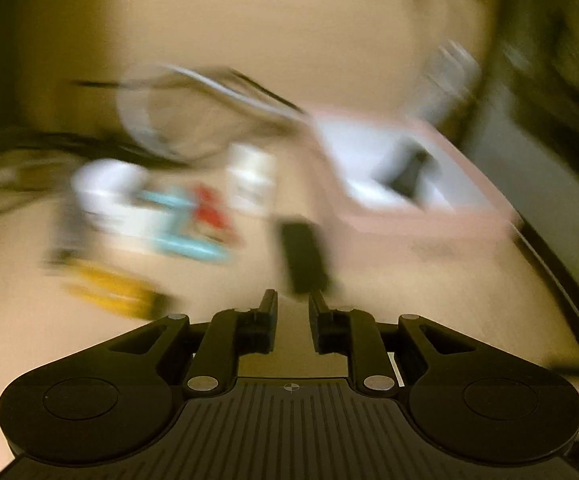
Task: Organize rigid objects
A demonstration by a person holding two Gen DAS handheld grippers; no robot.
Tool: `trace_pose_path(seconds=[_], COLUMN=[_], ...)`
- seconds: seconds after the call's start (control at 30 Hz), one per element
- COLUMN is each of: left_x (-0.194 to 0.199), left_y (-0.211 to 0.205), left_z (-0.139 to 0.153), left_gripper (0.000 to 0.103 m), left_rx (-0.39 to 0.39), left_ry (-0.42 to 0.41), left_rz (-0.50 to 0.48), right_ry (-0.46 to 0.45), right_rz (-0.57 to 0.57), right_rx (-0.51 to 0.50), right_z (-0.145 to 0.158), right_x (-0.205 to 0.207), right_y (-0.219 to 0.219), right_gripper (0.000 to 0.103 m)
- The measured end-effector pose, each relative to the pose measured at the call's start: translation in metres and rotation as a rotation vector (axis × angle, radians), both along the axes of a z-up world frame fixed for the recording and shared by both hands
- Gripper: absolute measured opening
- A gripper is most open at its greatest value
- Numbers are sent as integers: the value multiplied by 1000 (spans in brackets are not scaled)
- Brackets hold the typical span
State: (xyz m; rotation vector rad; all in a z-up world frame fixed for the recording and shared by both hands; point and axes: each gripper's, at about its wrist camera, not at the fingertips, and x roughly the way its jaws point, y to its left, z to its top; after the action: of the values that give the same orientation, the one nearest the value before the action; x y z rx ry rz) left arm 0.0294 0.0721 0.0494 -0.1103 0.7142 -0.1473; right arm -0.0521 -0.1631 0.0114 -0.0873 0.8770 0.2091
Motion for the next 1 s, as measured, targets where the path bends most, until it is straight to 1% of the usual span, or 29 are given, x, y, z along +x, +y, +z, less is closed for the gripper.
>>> trace_pose_path(seconds=[0.07,0.13,0.17,0.23,0.33,0.4,0.43,0.5,0.57,0.67,0.73,0.87,0.9,0.93,0.97,1.0], left_x=[-1,2,5,12,24,32,37,47,57,72,80,79,78,74,70,69], left_y=[32,62,75,92,102,103,103,102,101,93,87,78,77,75,75,74], left_z=[6,5,2,-4,-12,-18,-21,-24,-26,-30,-31,-33,-33,-34,-33,-35], left_gripper=[20,21,21,21,21,23,27,48,56,53,56,55,52,50,35,33], left_rx=[-69,-166,-222,-310,-372,-367,-362,-345,-320,-259,-225,-194,-184,-171,-159,-144], left_ry=[-2,41,72,111,149,172,180,184,186,177,164,130,118,105,99,125], left_rz=[166,310,356,403,439,456,462,472,471,464,456,442,425,399,380,352], right_ry=[0,0,0,1,5,7,8,8,7,3,1,-8,-8,4,22,24], right_rz=[0,-2,-2,-3,-4,-4,-5,-9,-12,-17,-21,-27,-30,-24,-9,-12], right_rx=[0,-1,-1,-2,-3,-4,-5,-6,-6,-5,-4,0,3,5,-2,-6], right_z=[0,0,0,0,0,1,1,0,0,-1,-1,-2,-2,-3,-4,-4], right_x=[0,0,-1,0,0,1,1,1,1,0,-1,-3,-3,-3,-2,-2], right_y=[0,0,0,0,1,0,0,0,0,0,0,-1,-1,0,2,3], right_gripper=[90,90,90,90,90,90,90,90,90,90,90,92,94,103,103,103])
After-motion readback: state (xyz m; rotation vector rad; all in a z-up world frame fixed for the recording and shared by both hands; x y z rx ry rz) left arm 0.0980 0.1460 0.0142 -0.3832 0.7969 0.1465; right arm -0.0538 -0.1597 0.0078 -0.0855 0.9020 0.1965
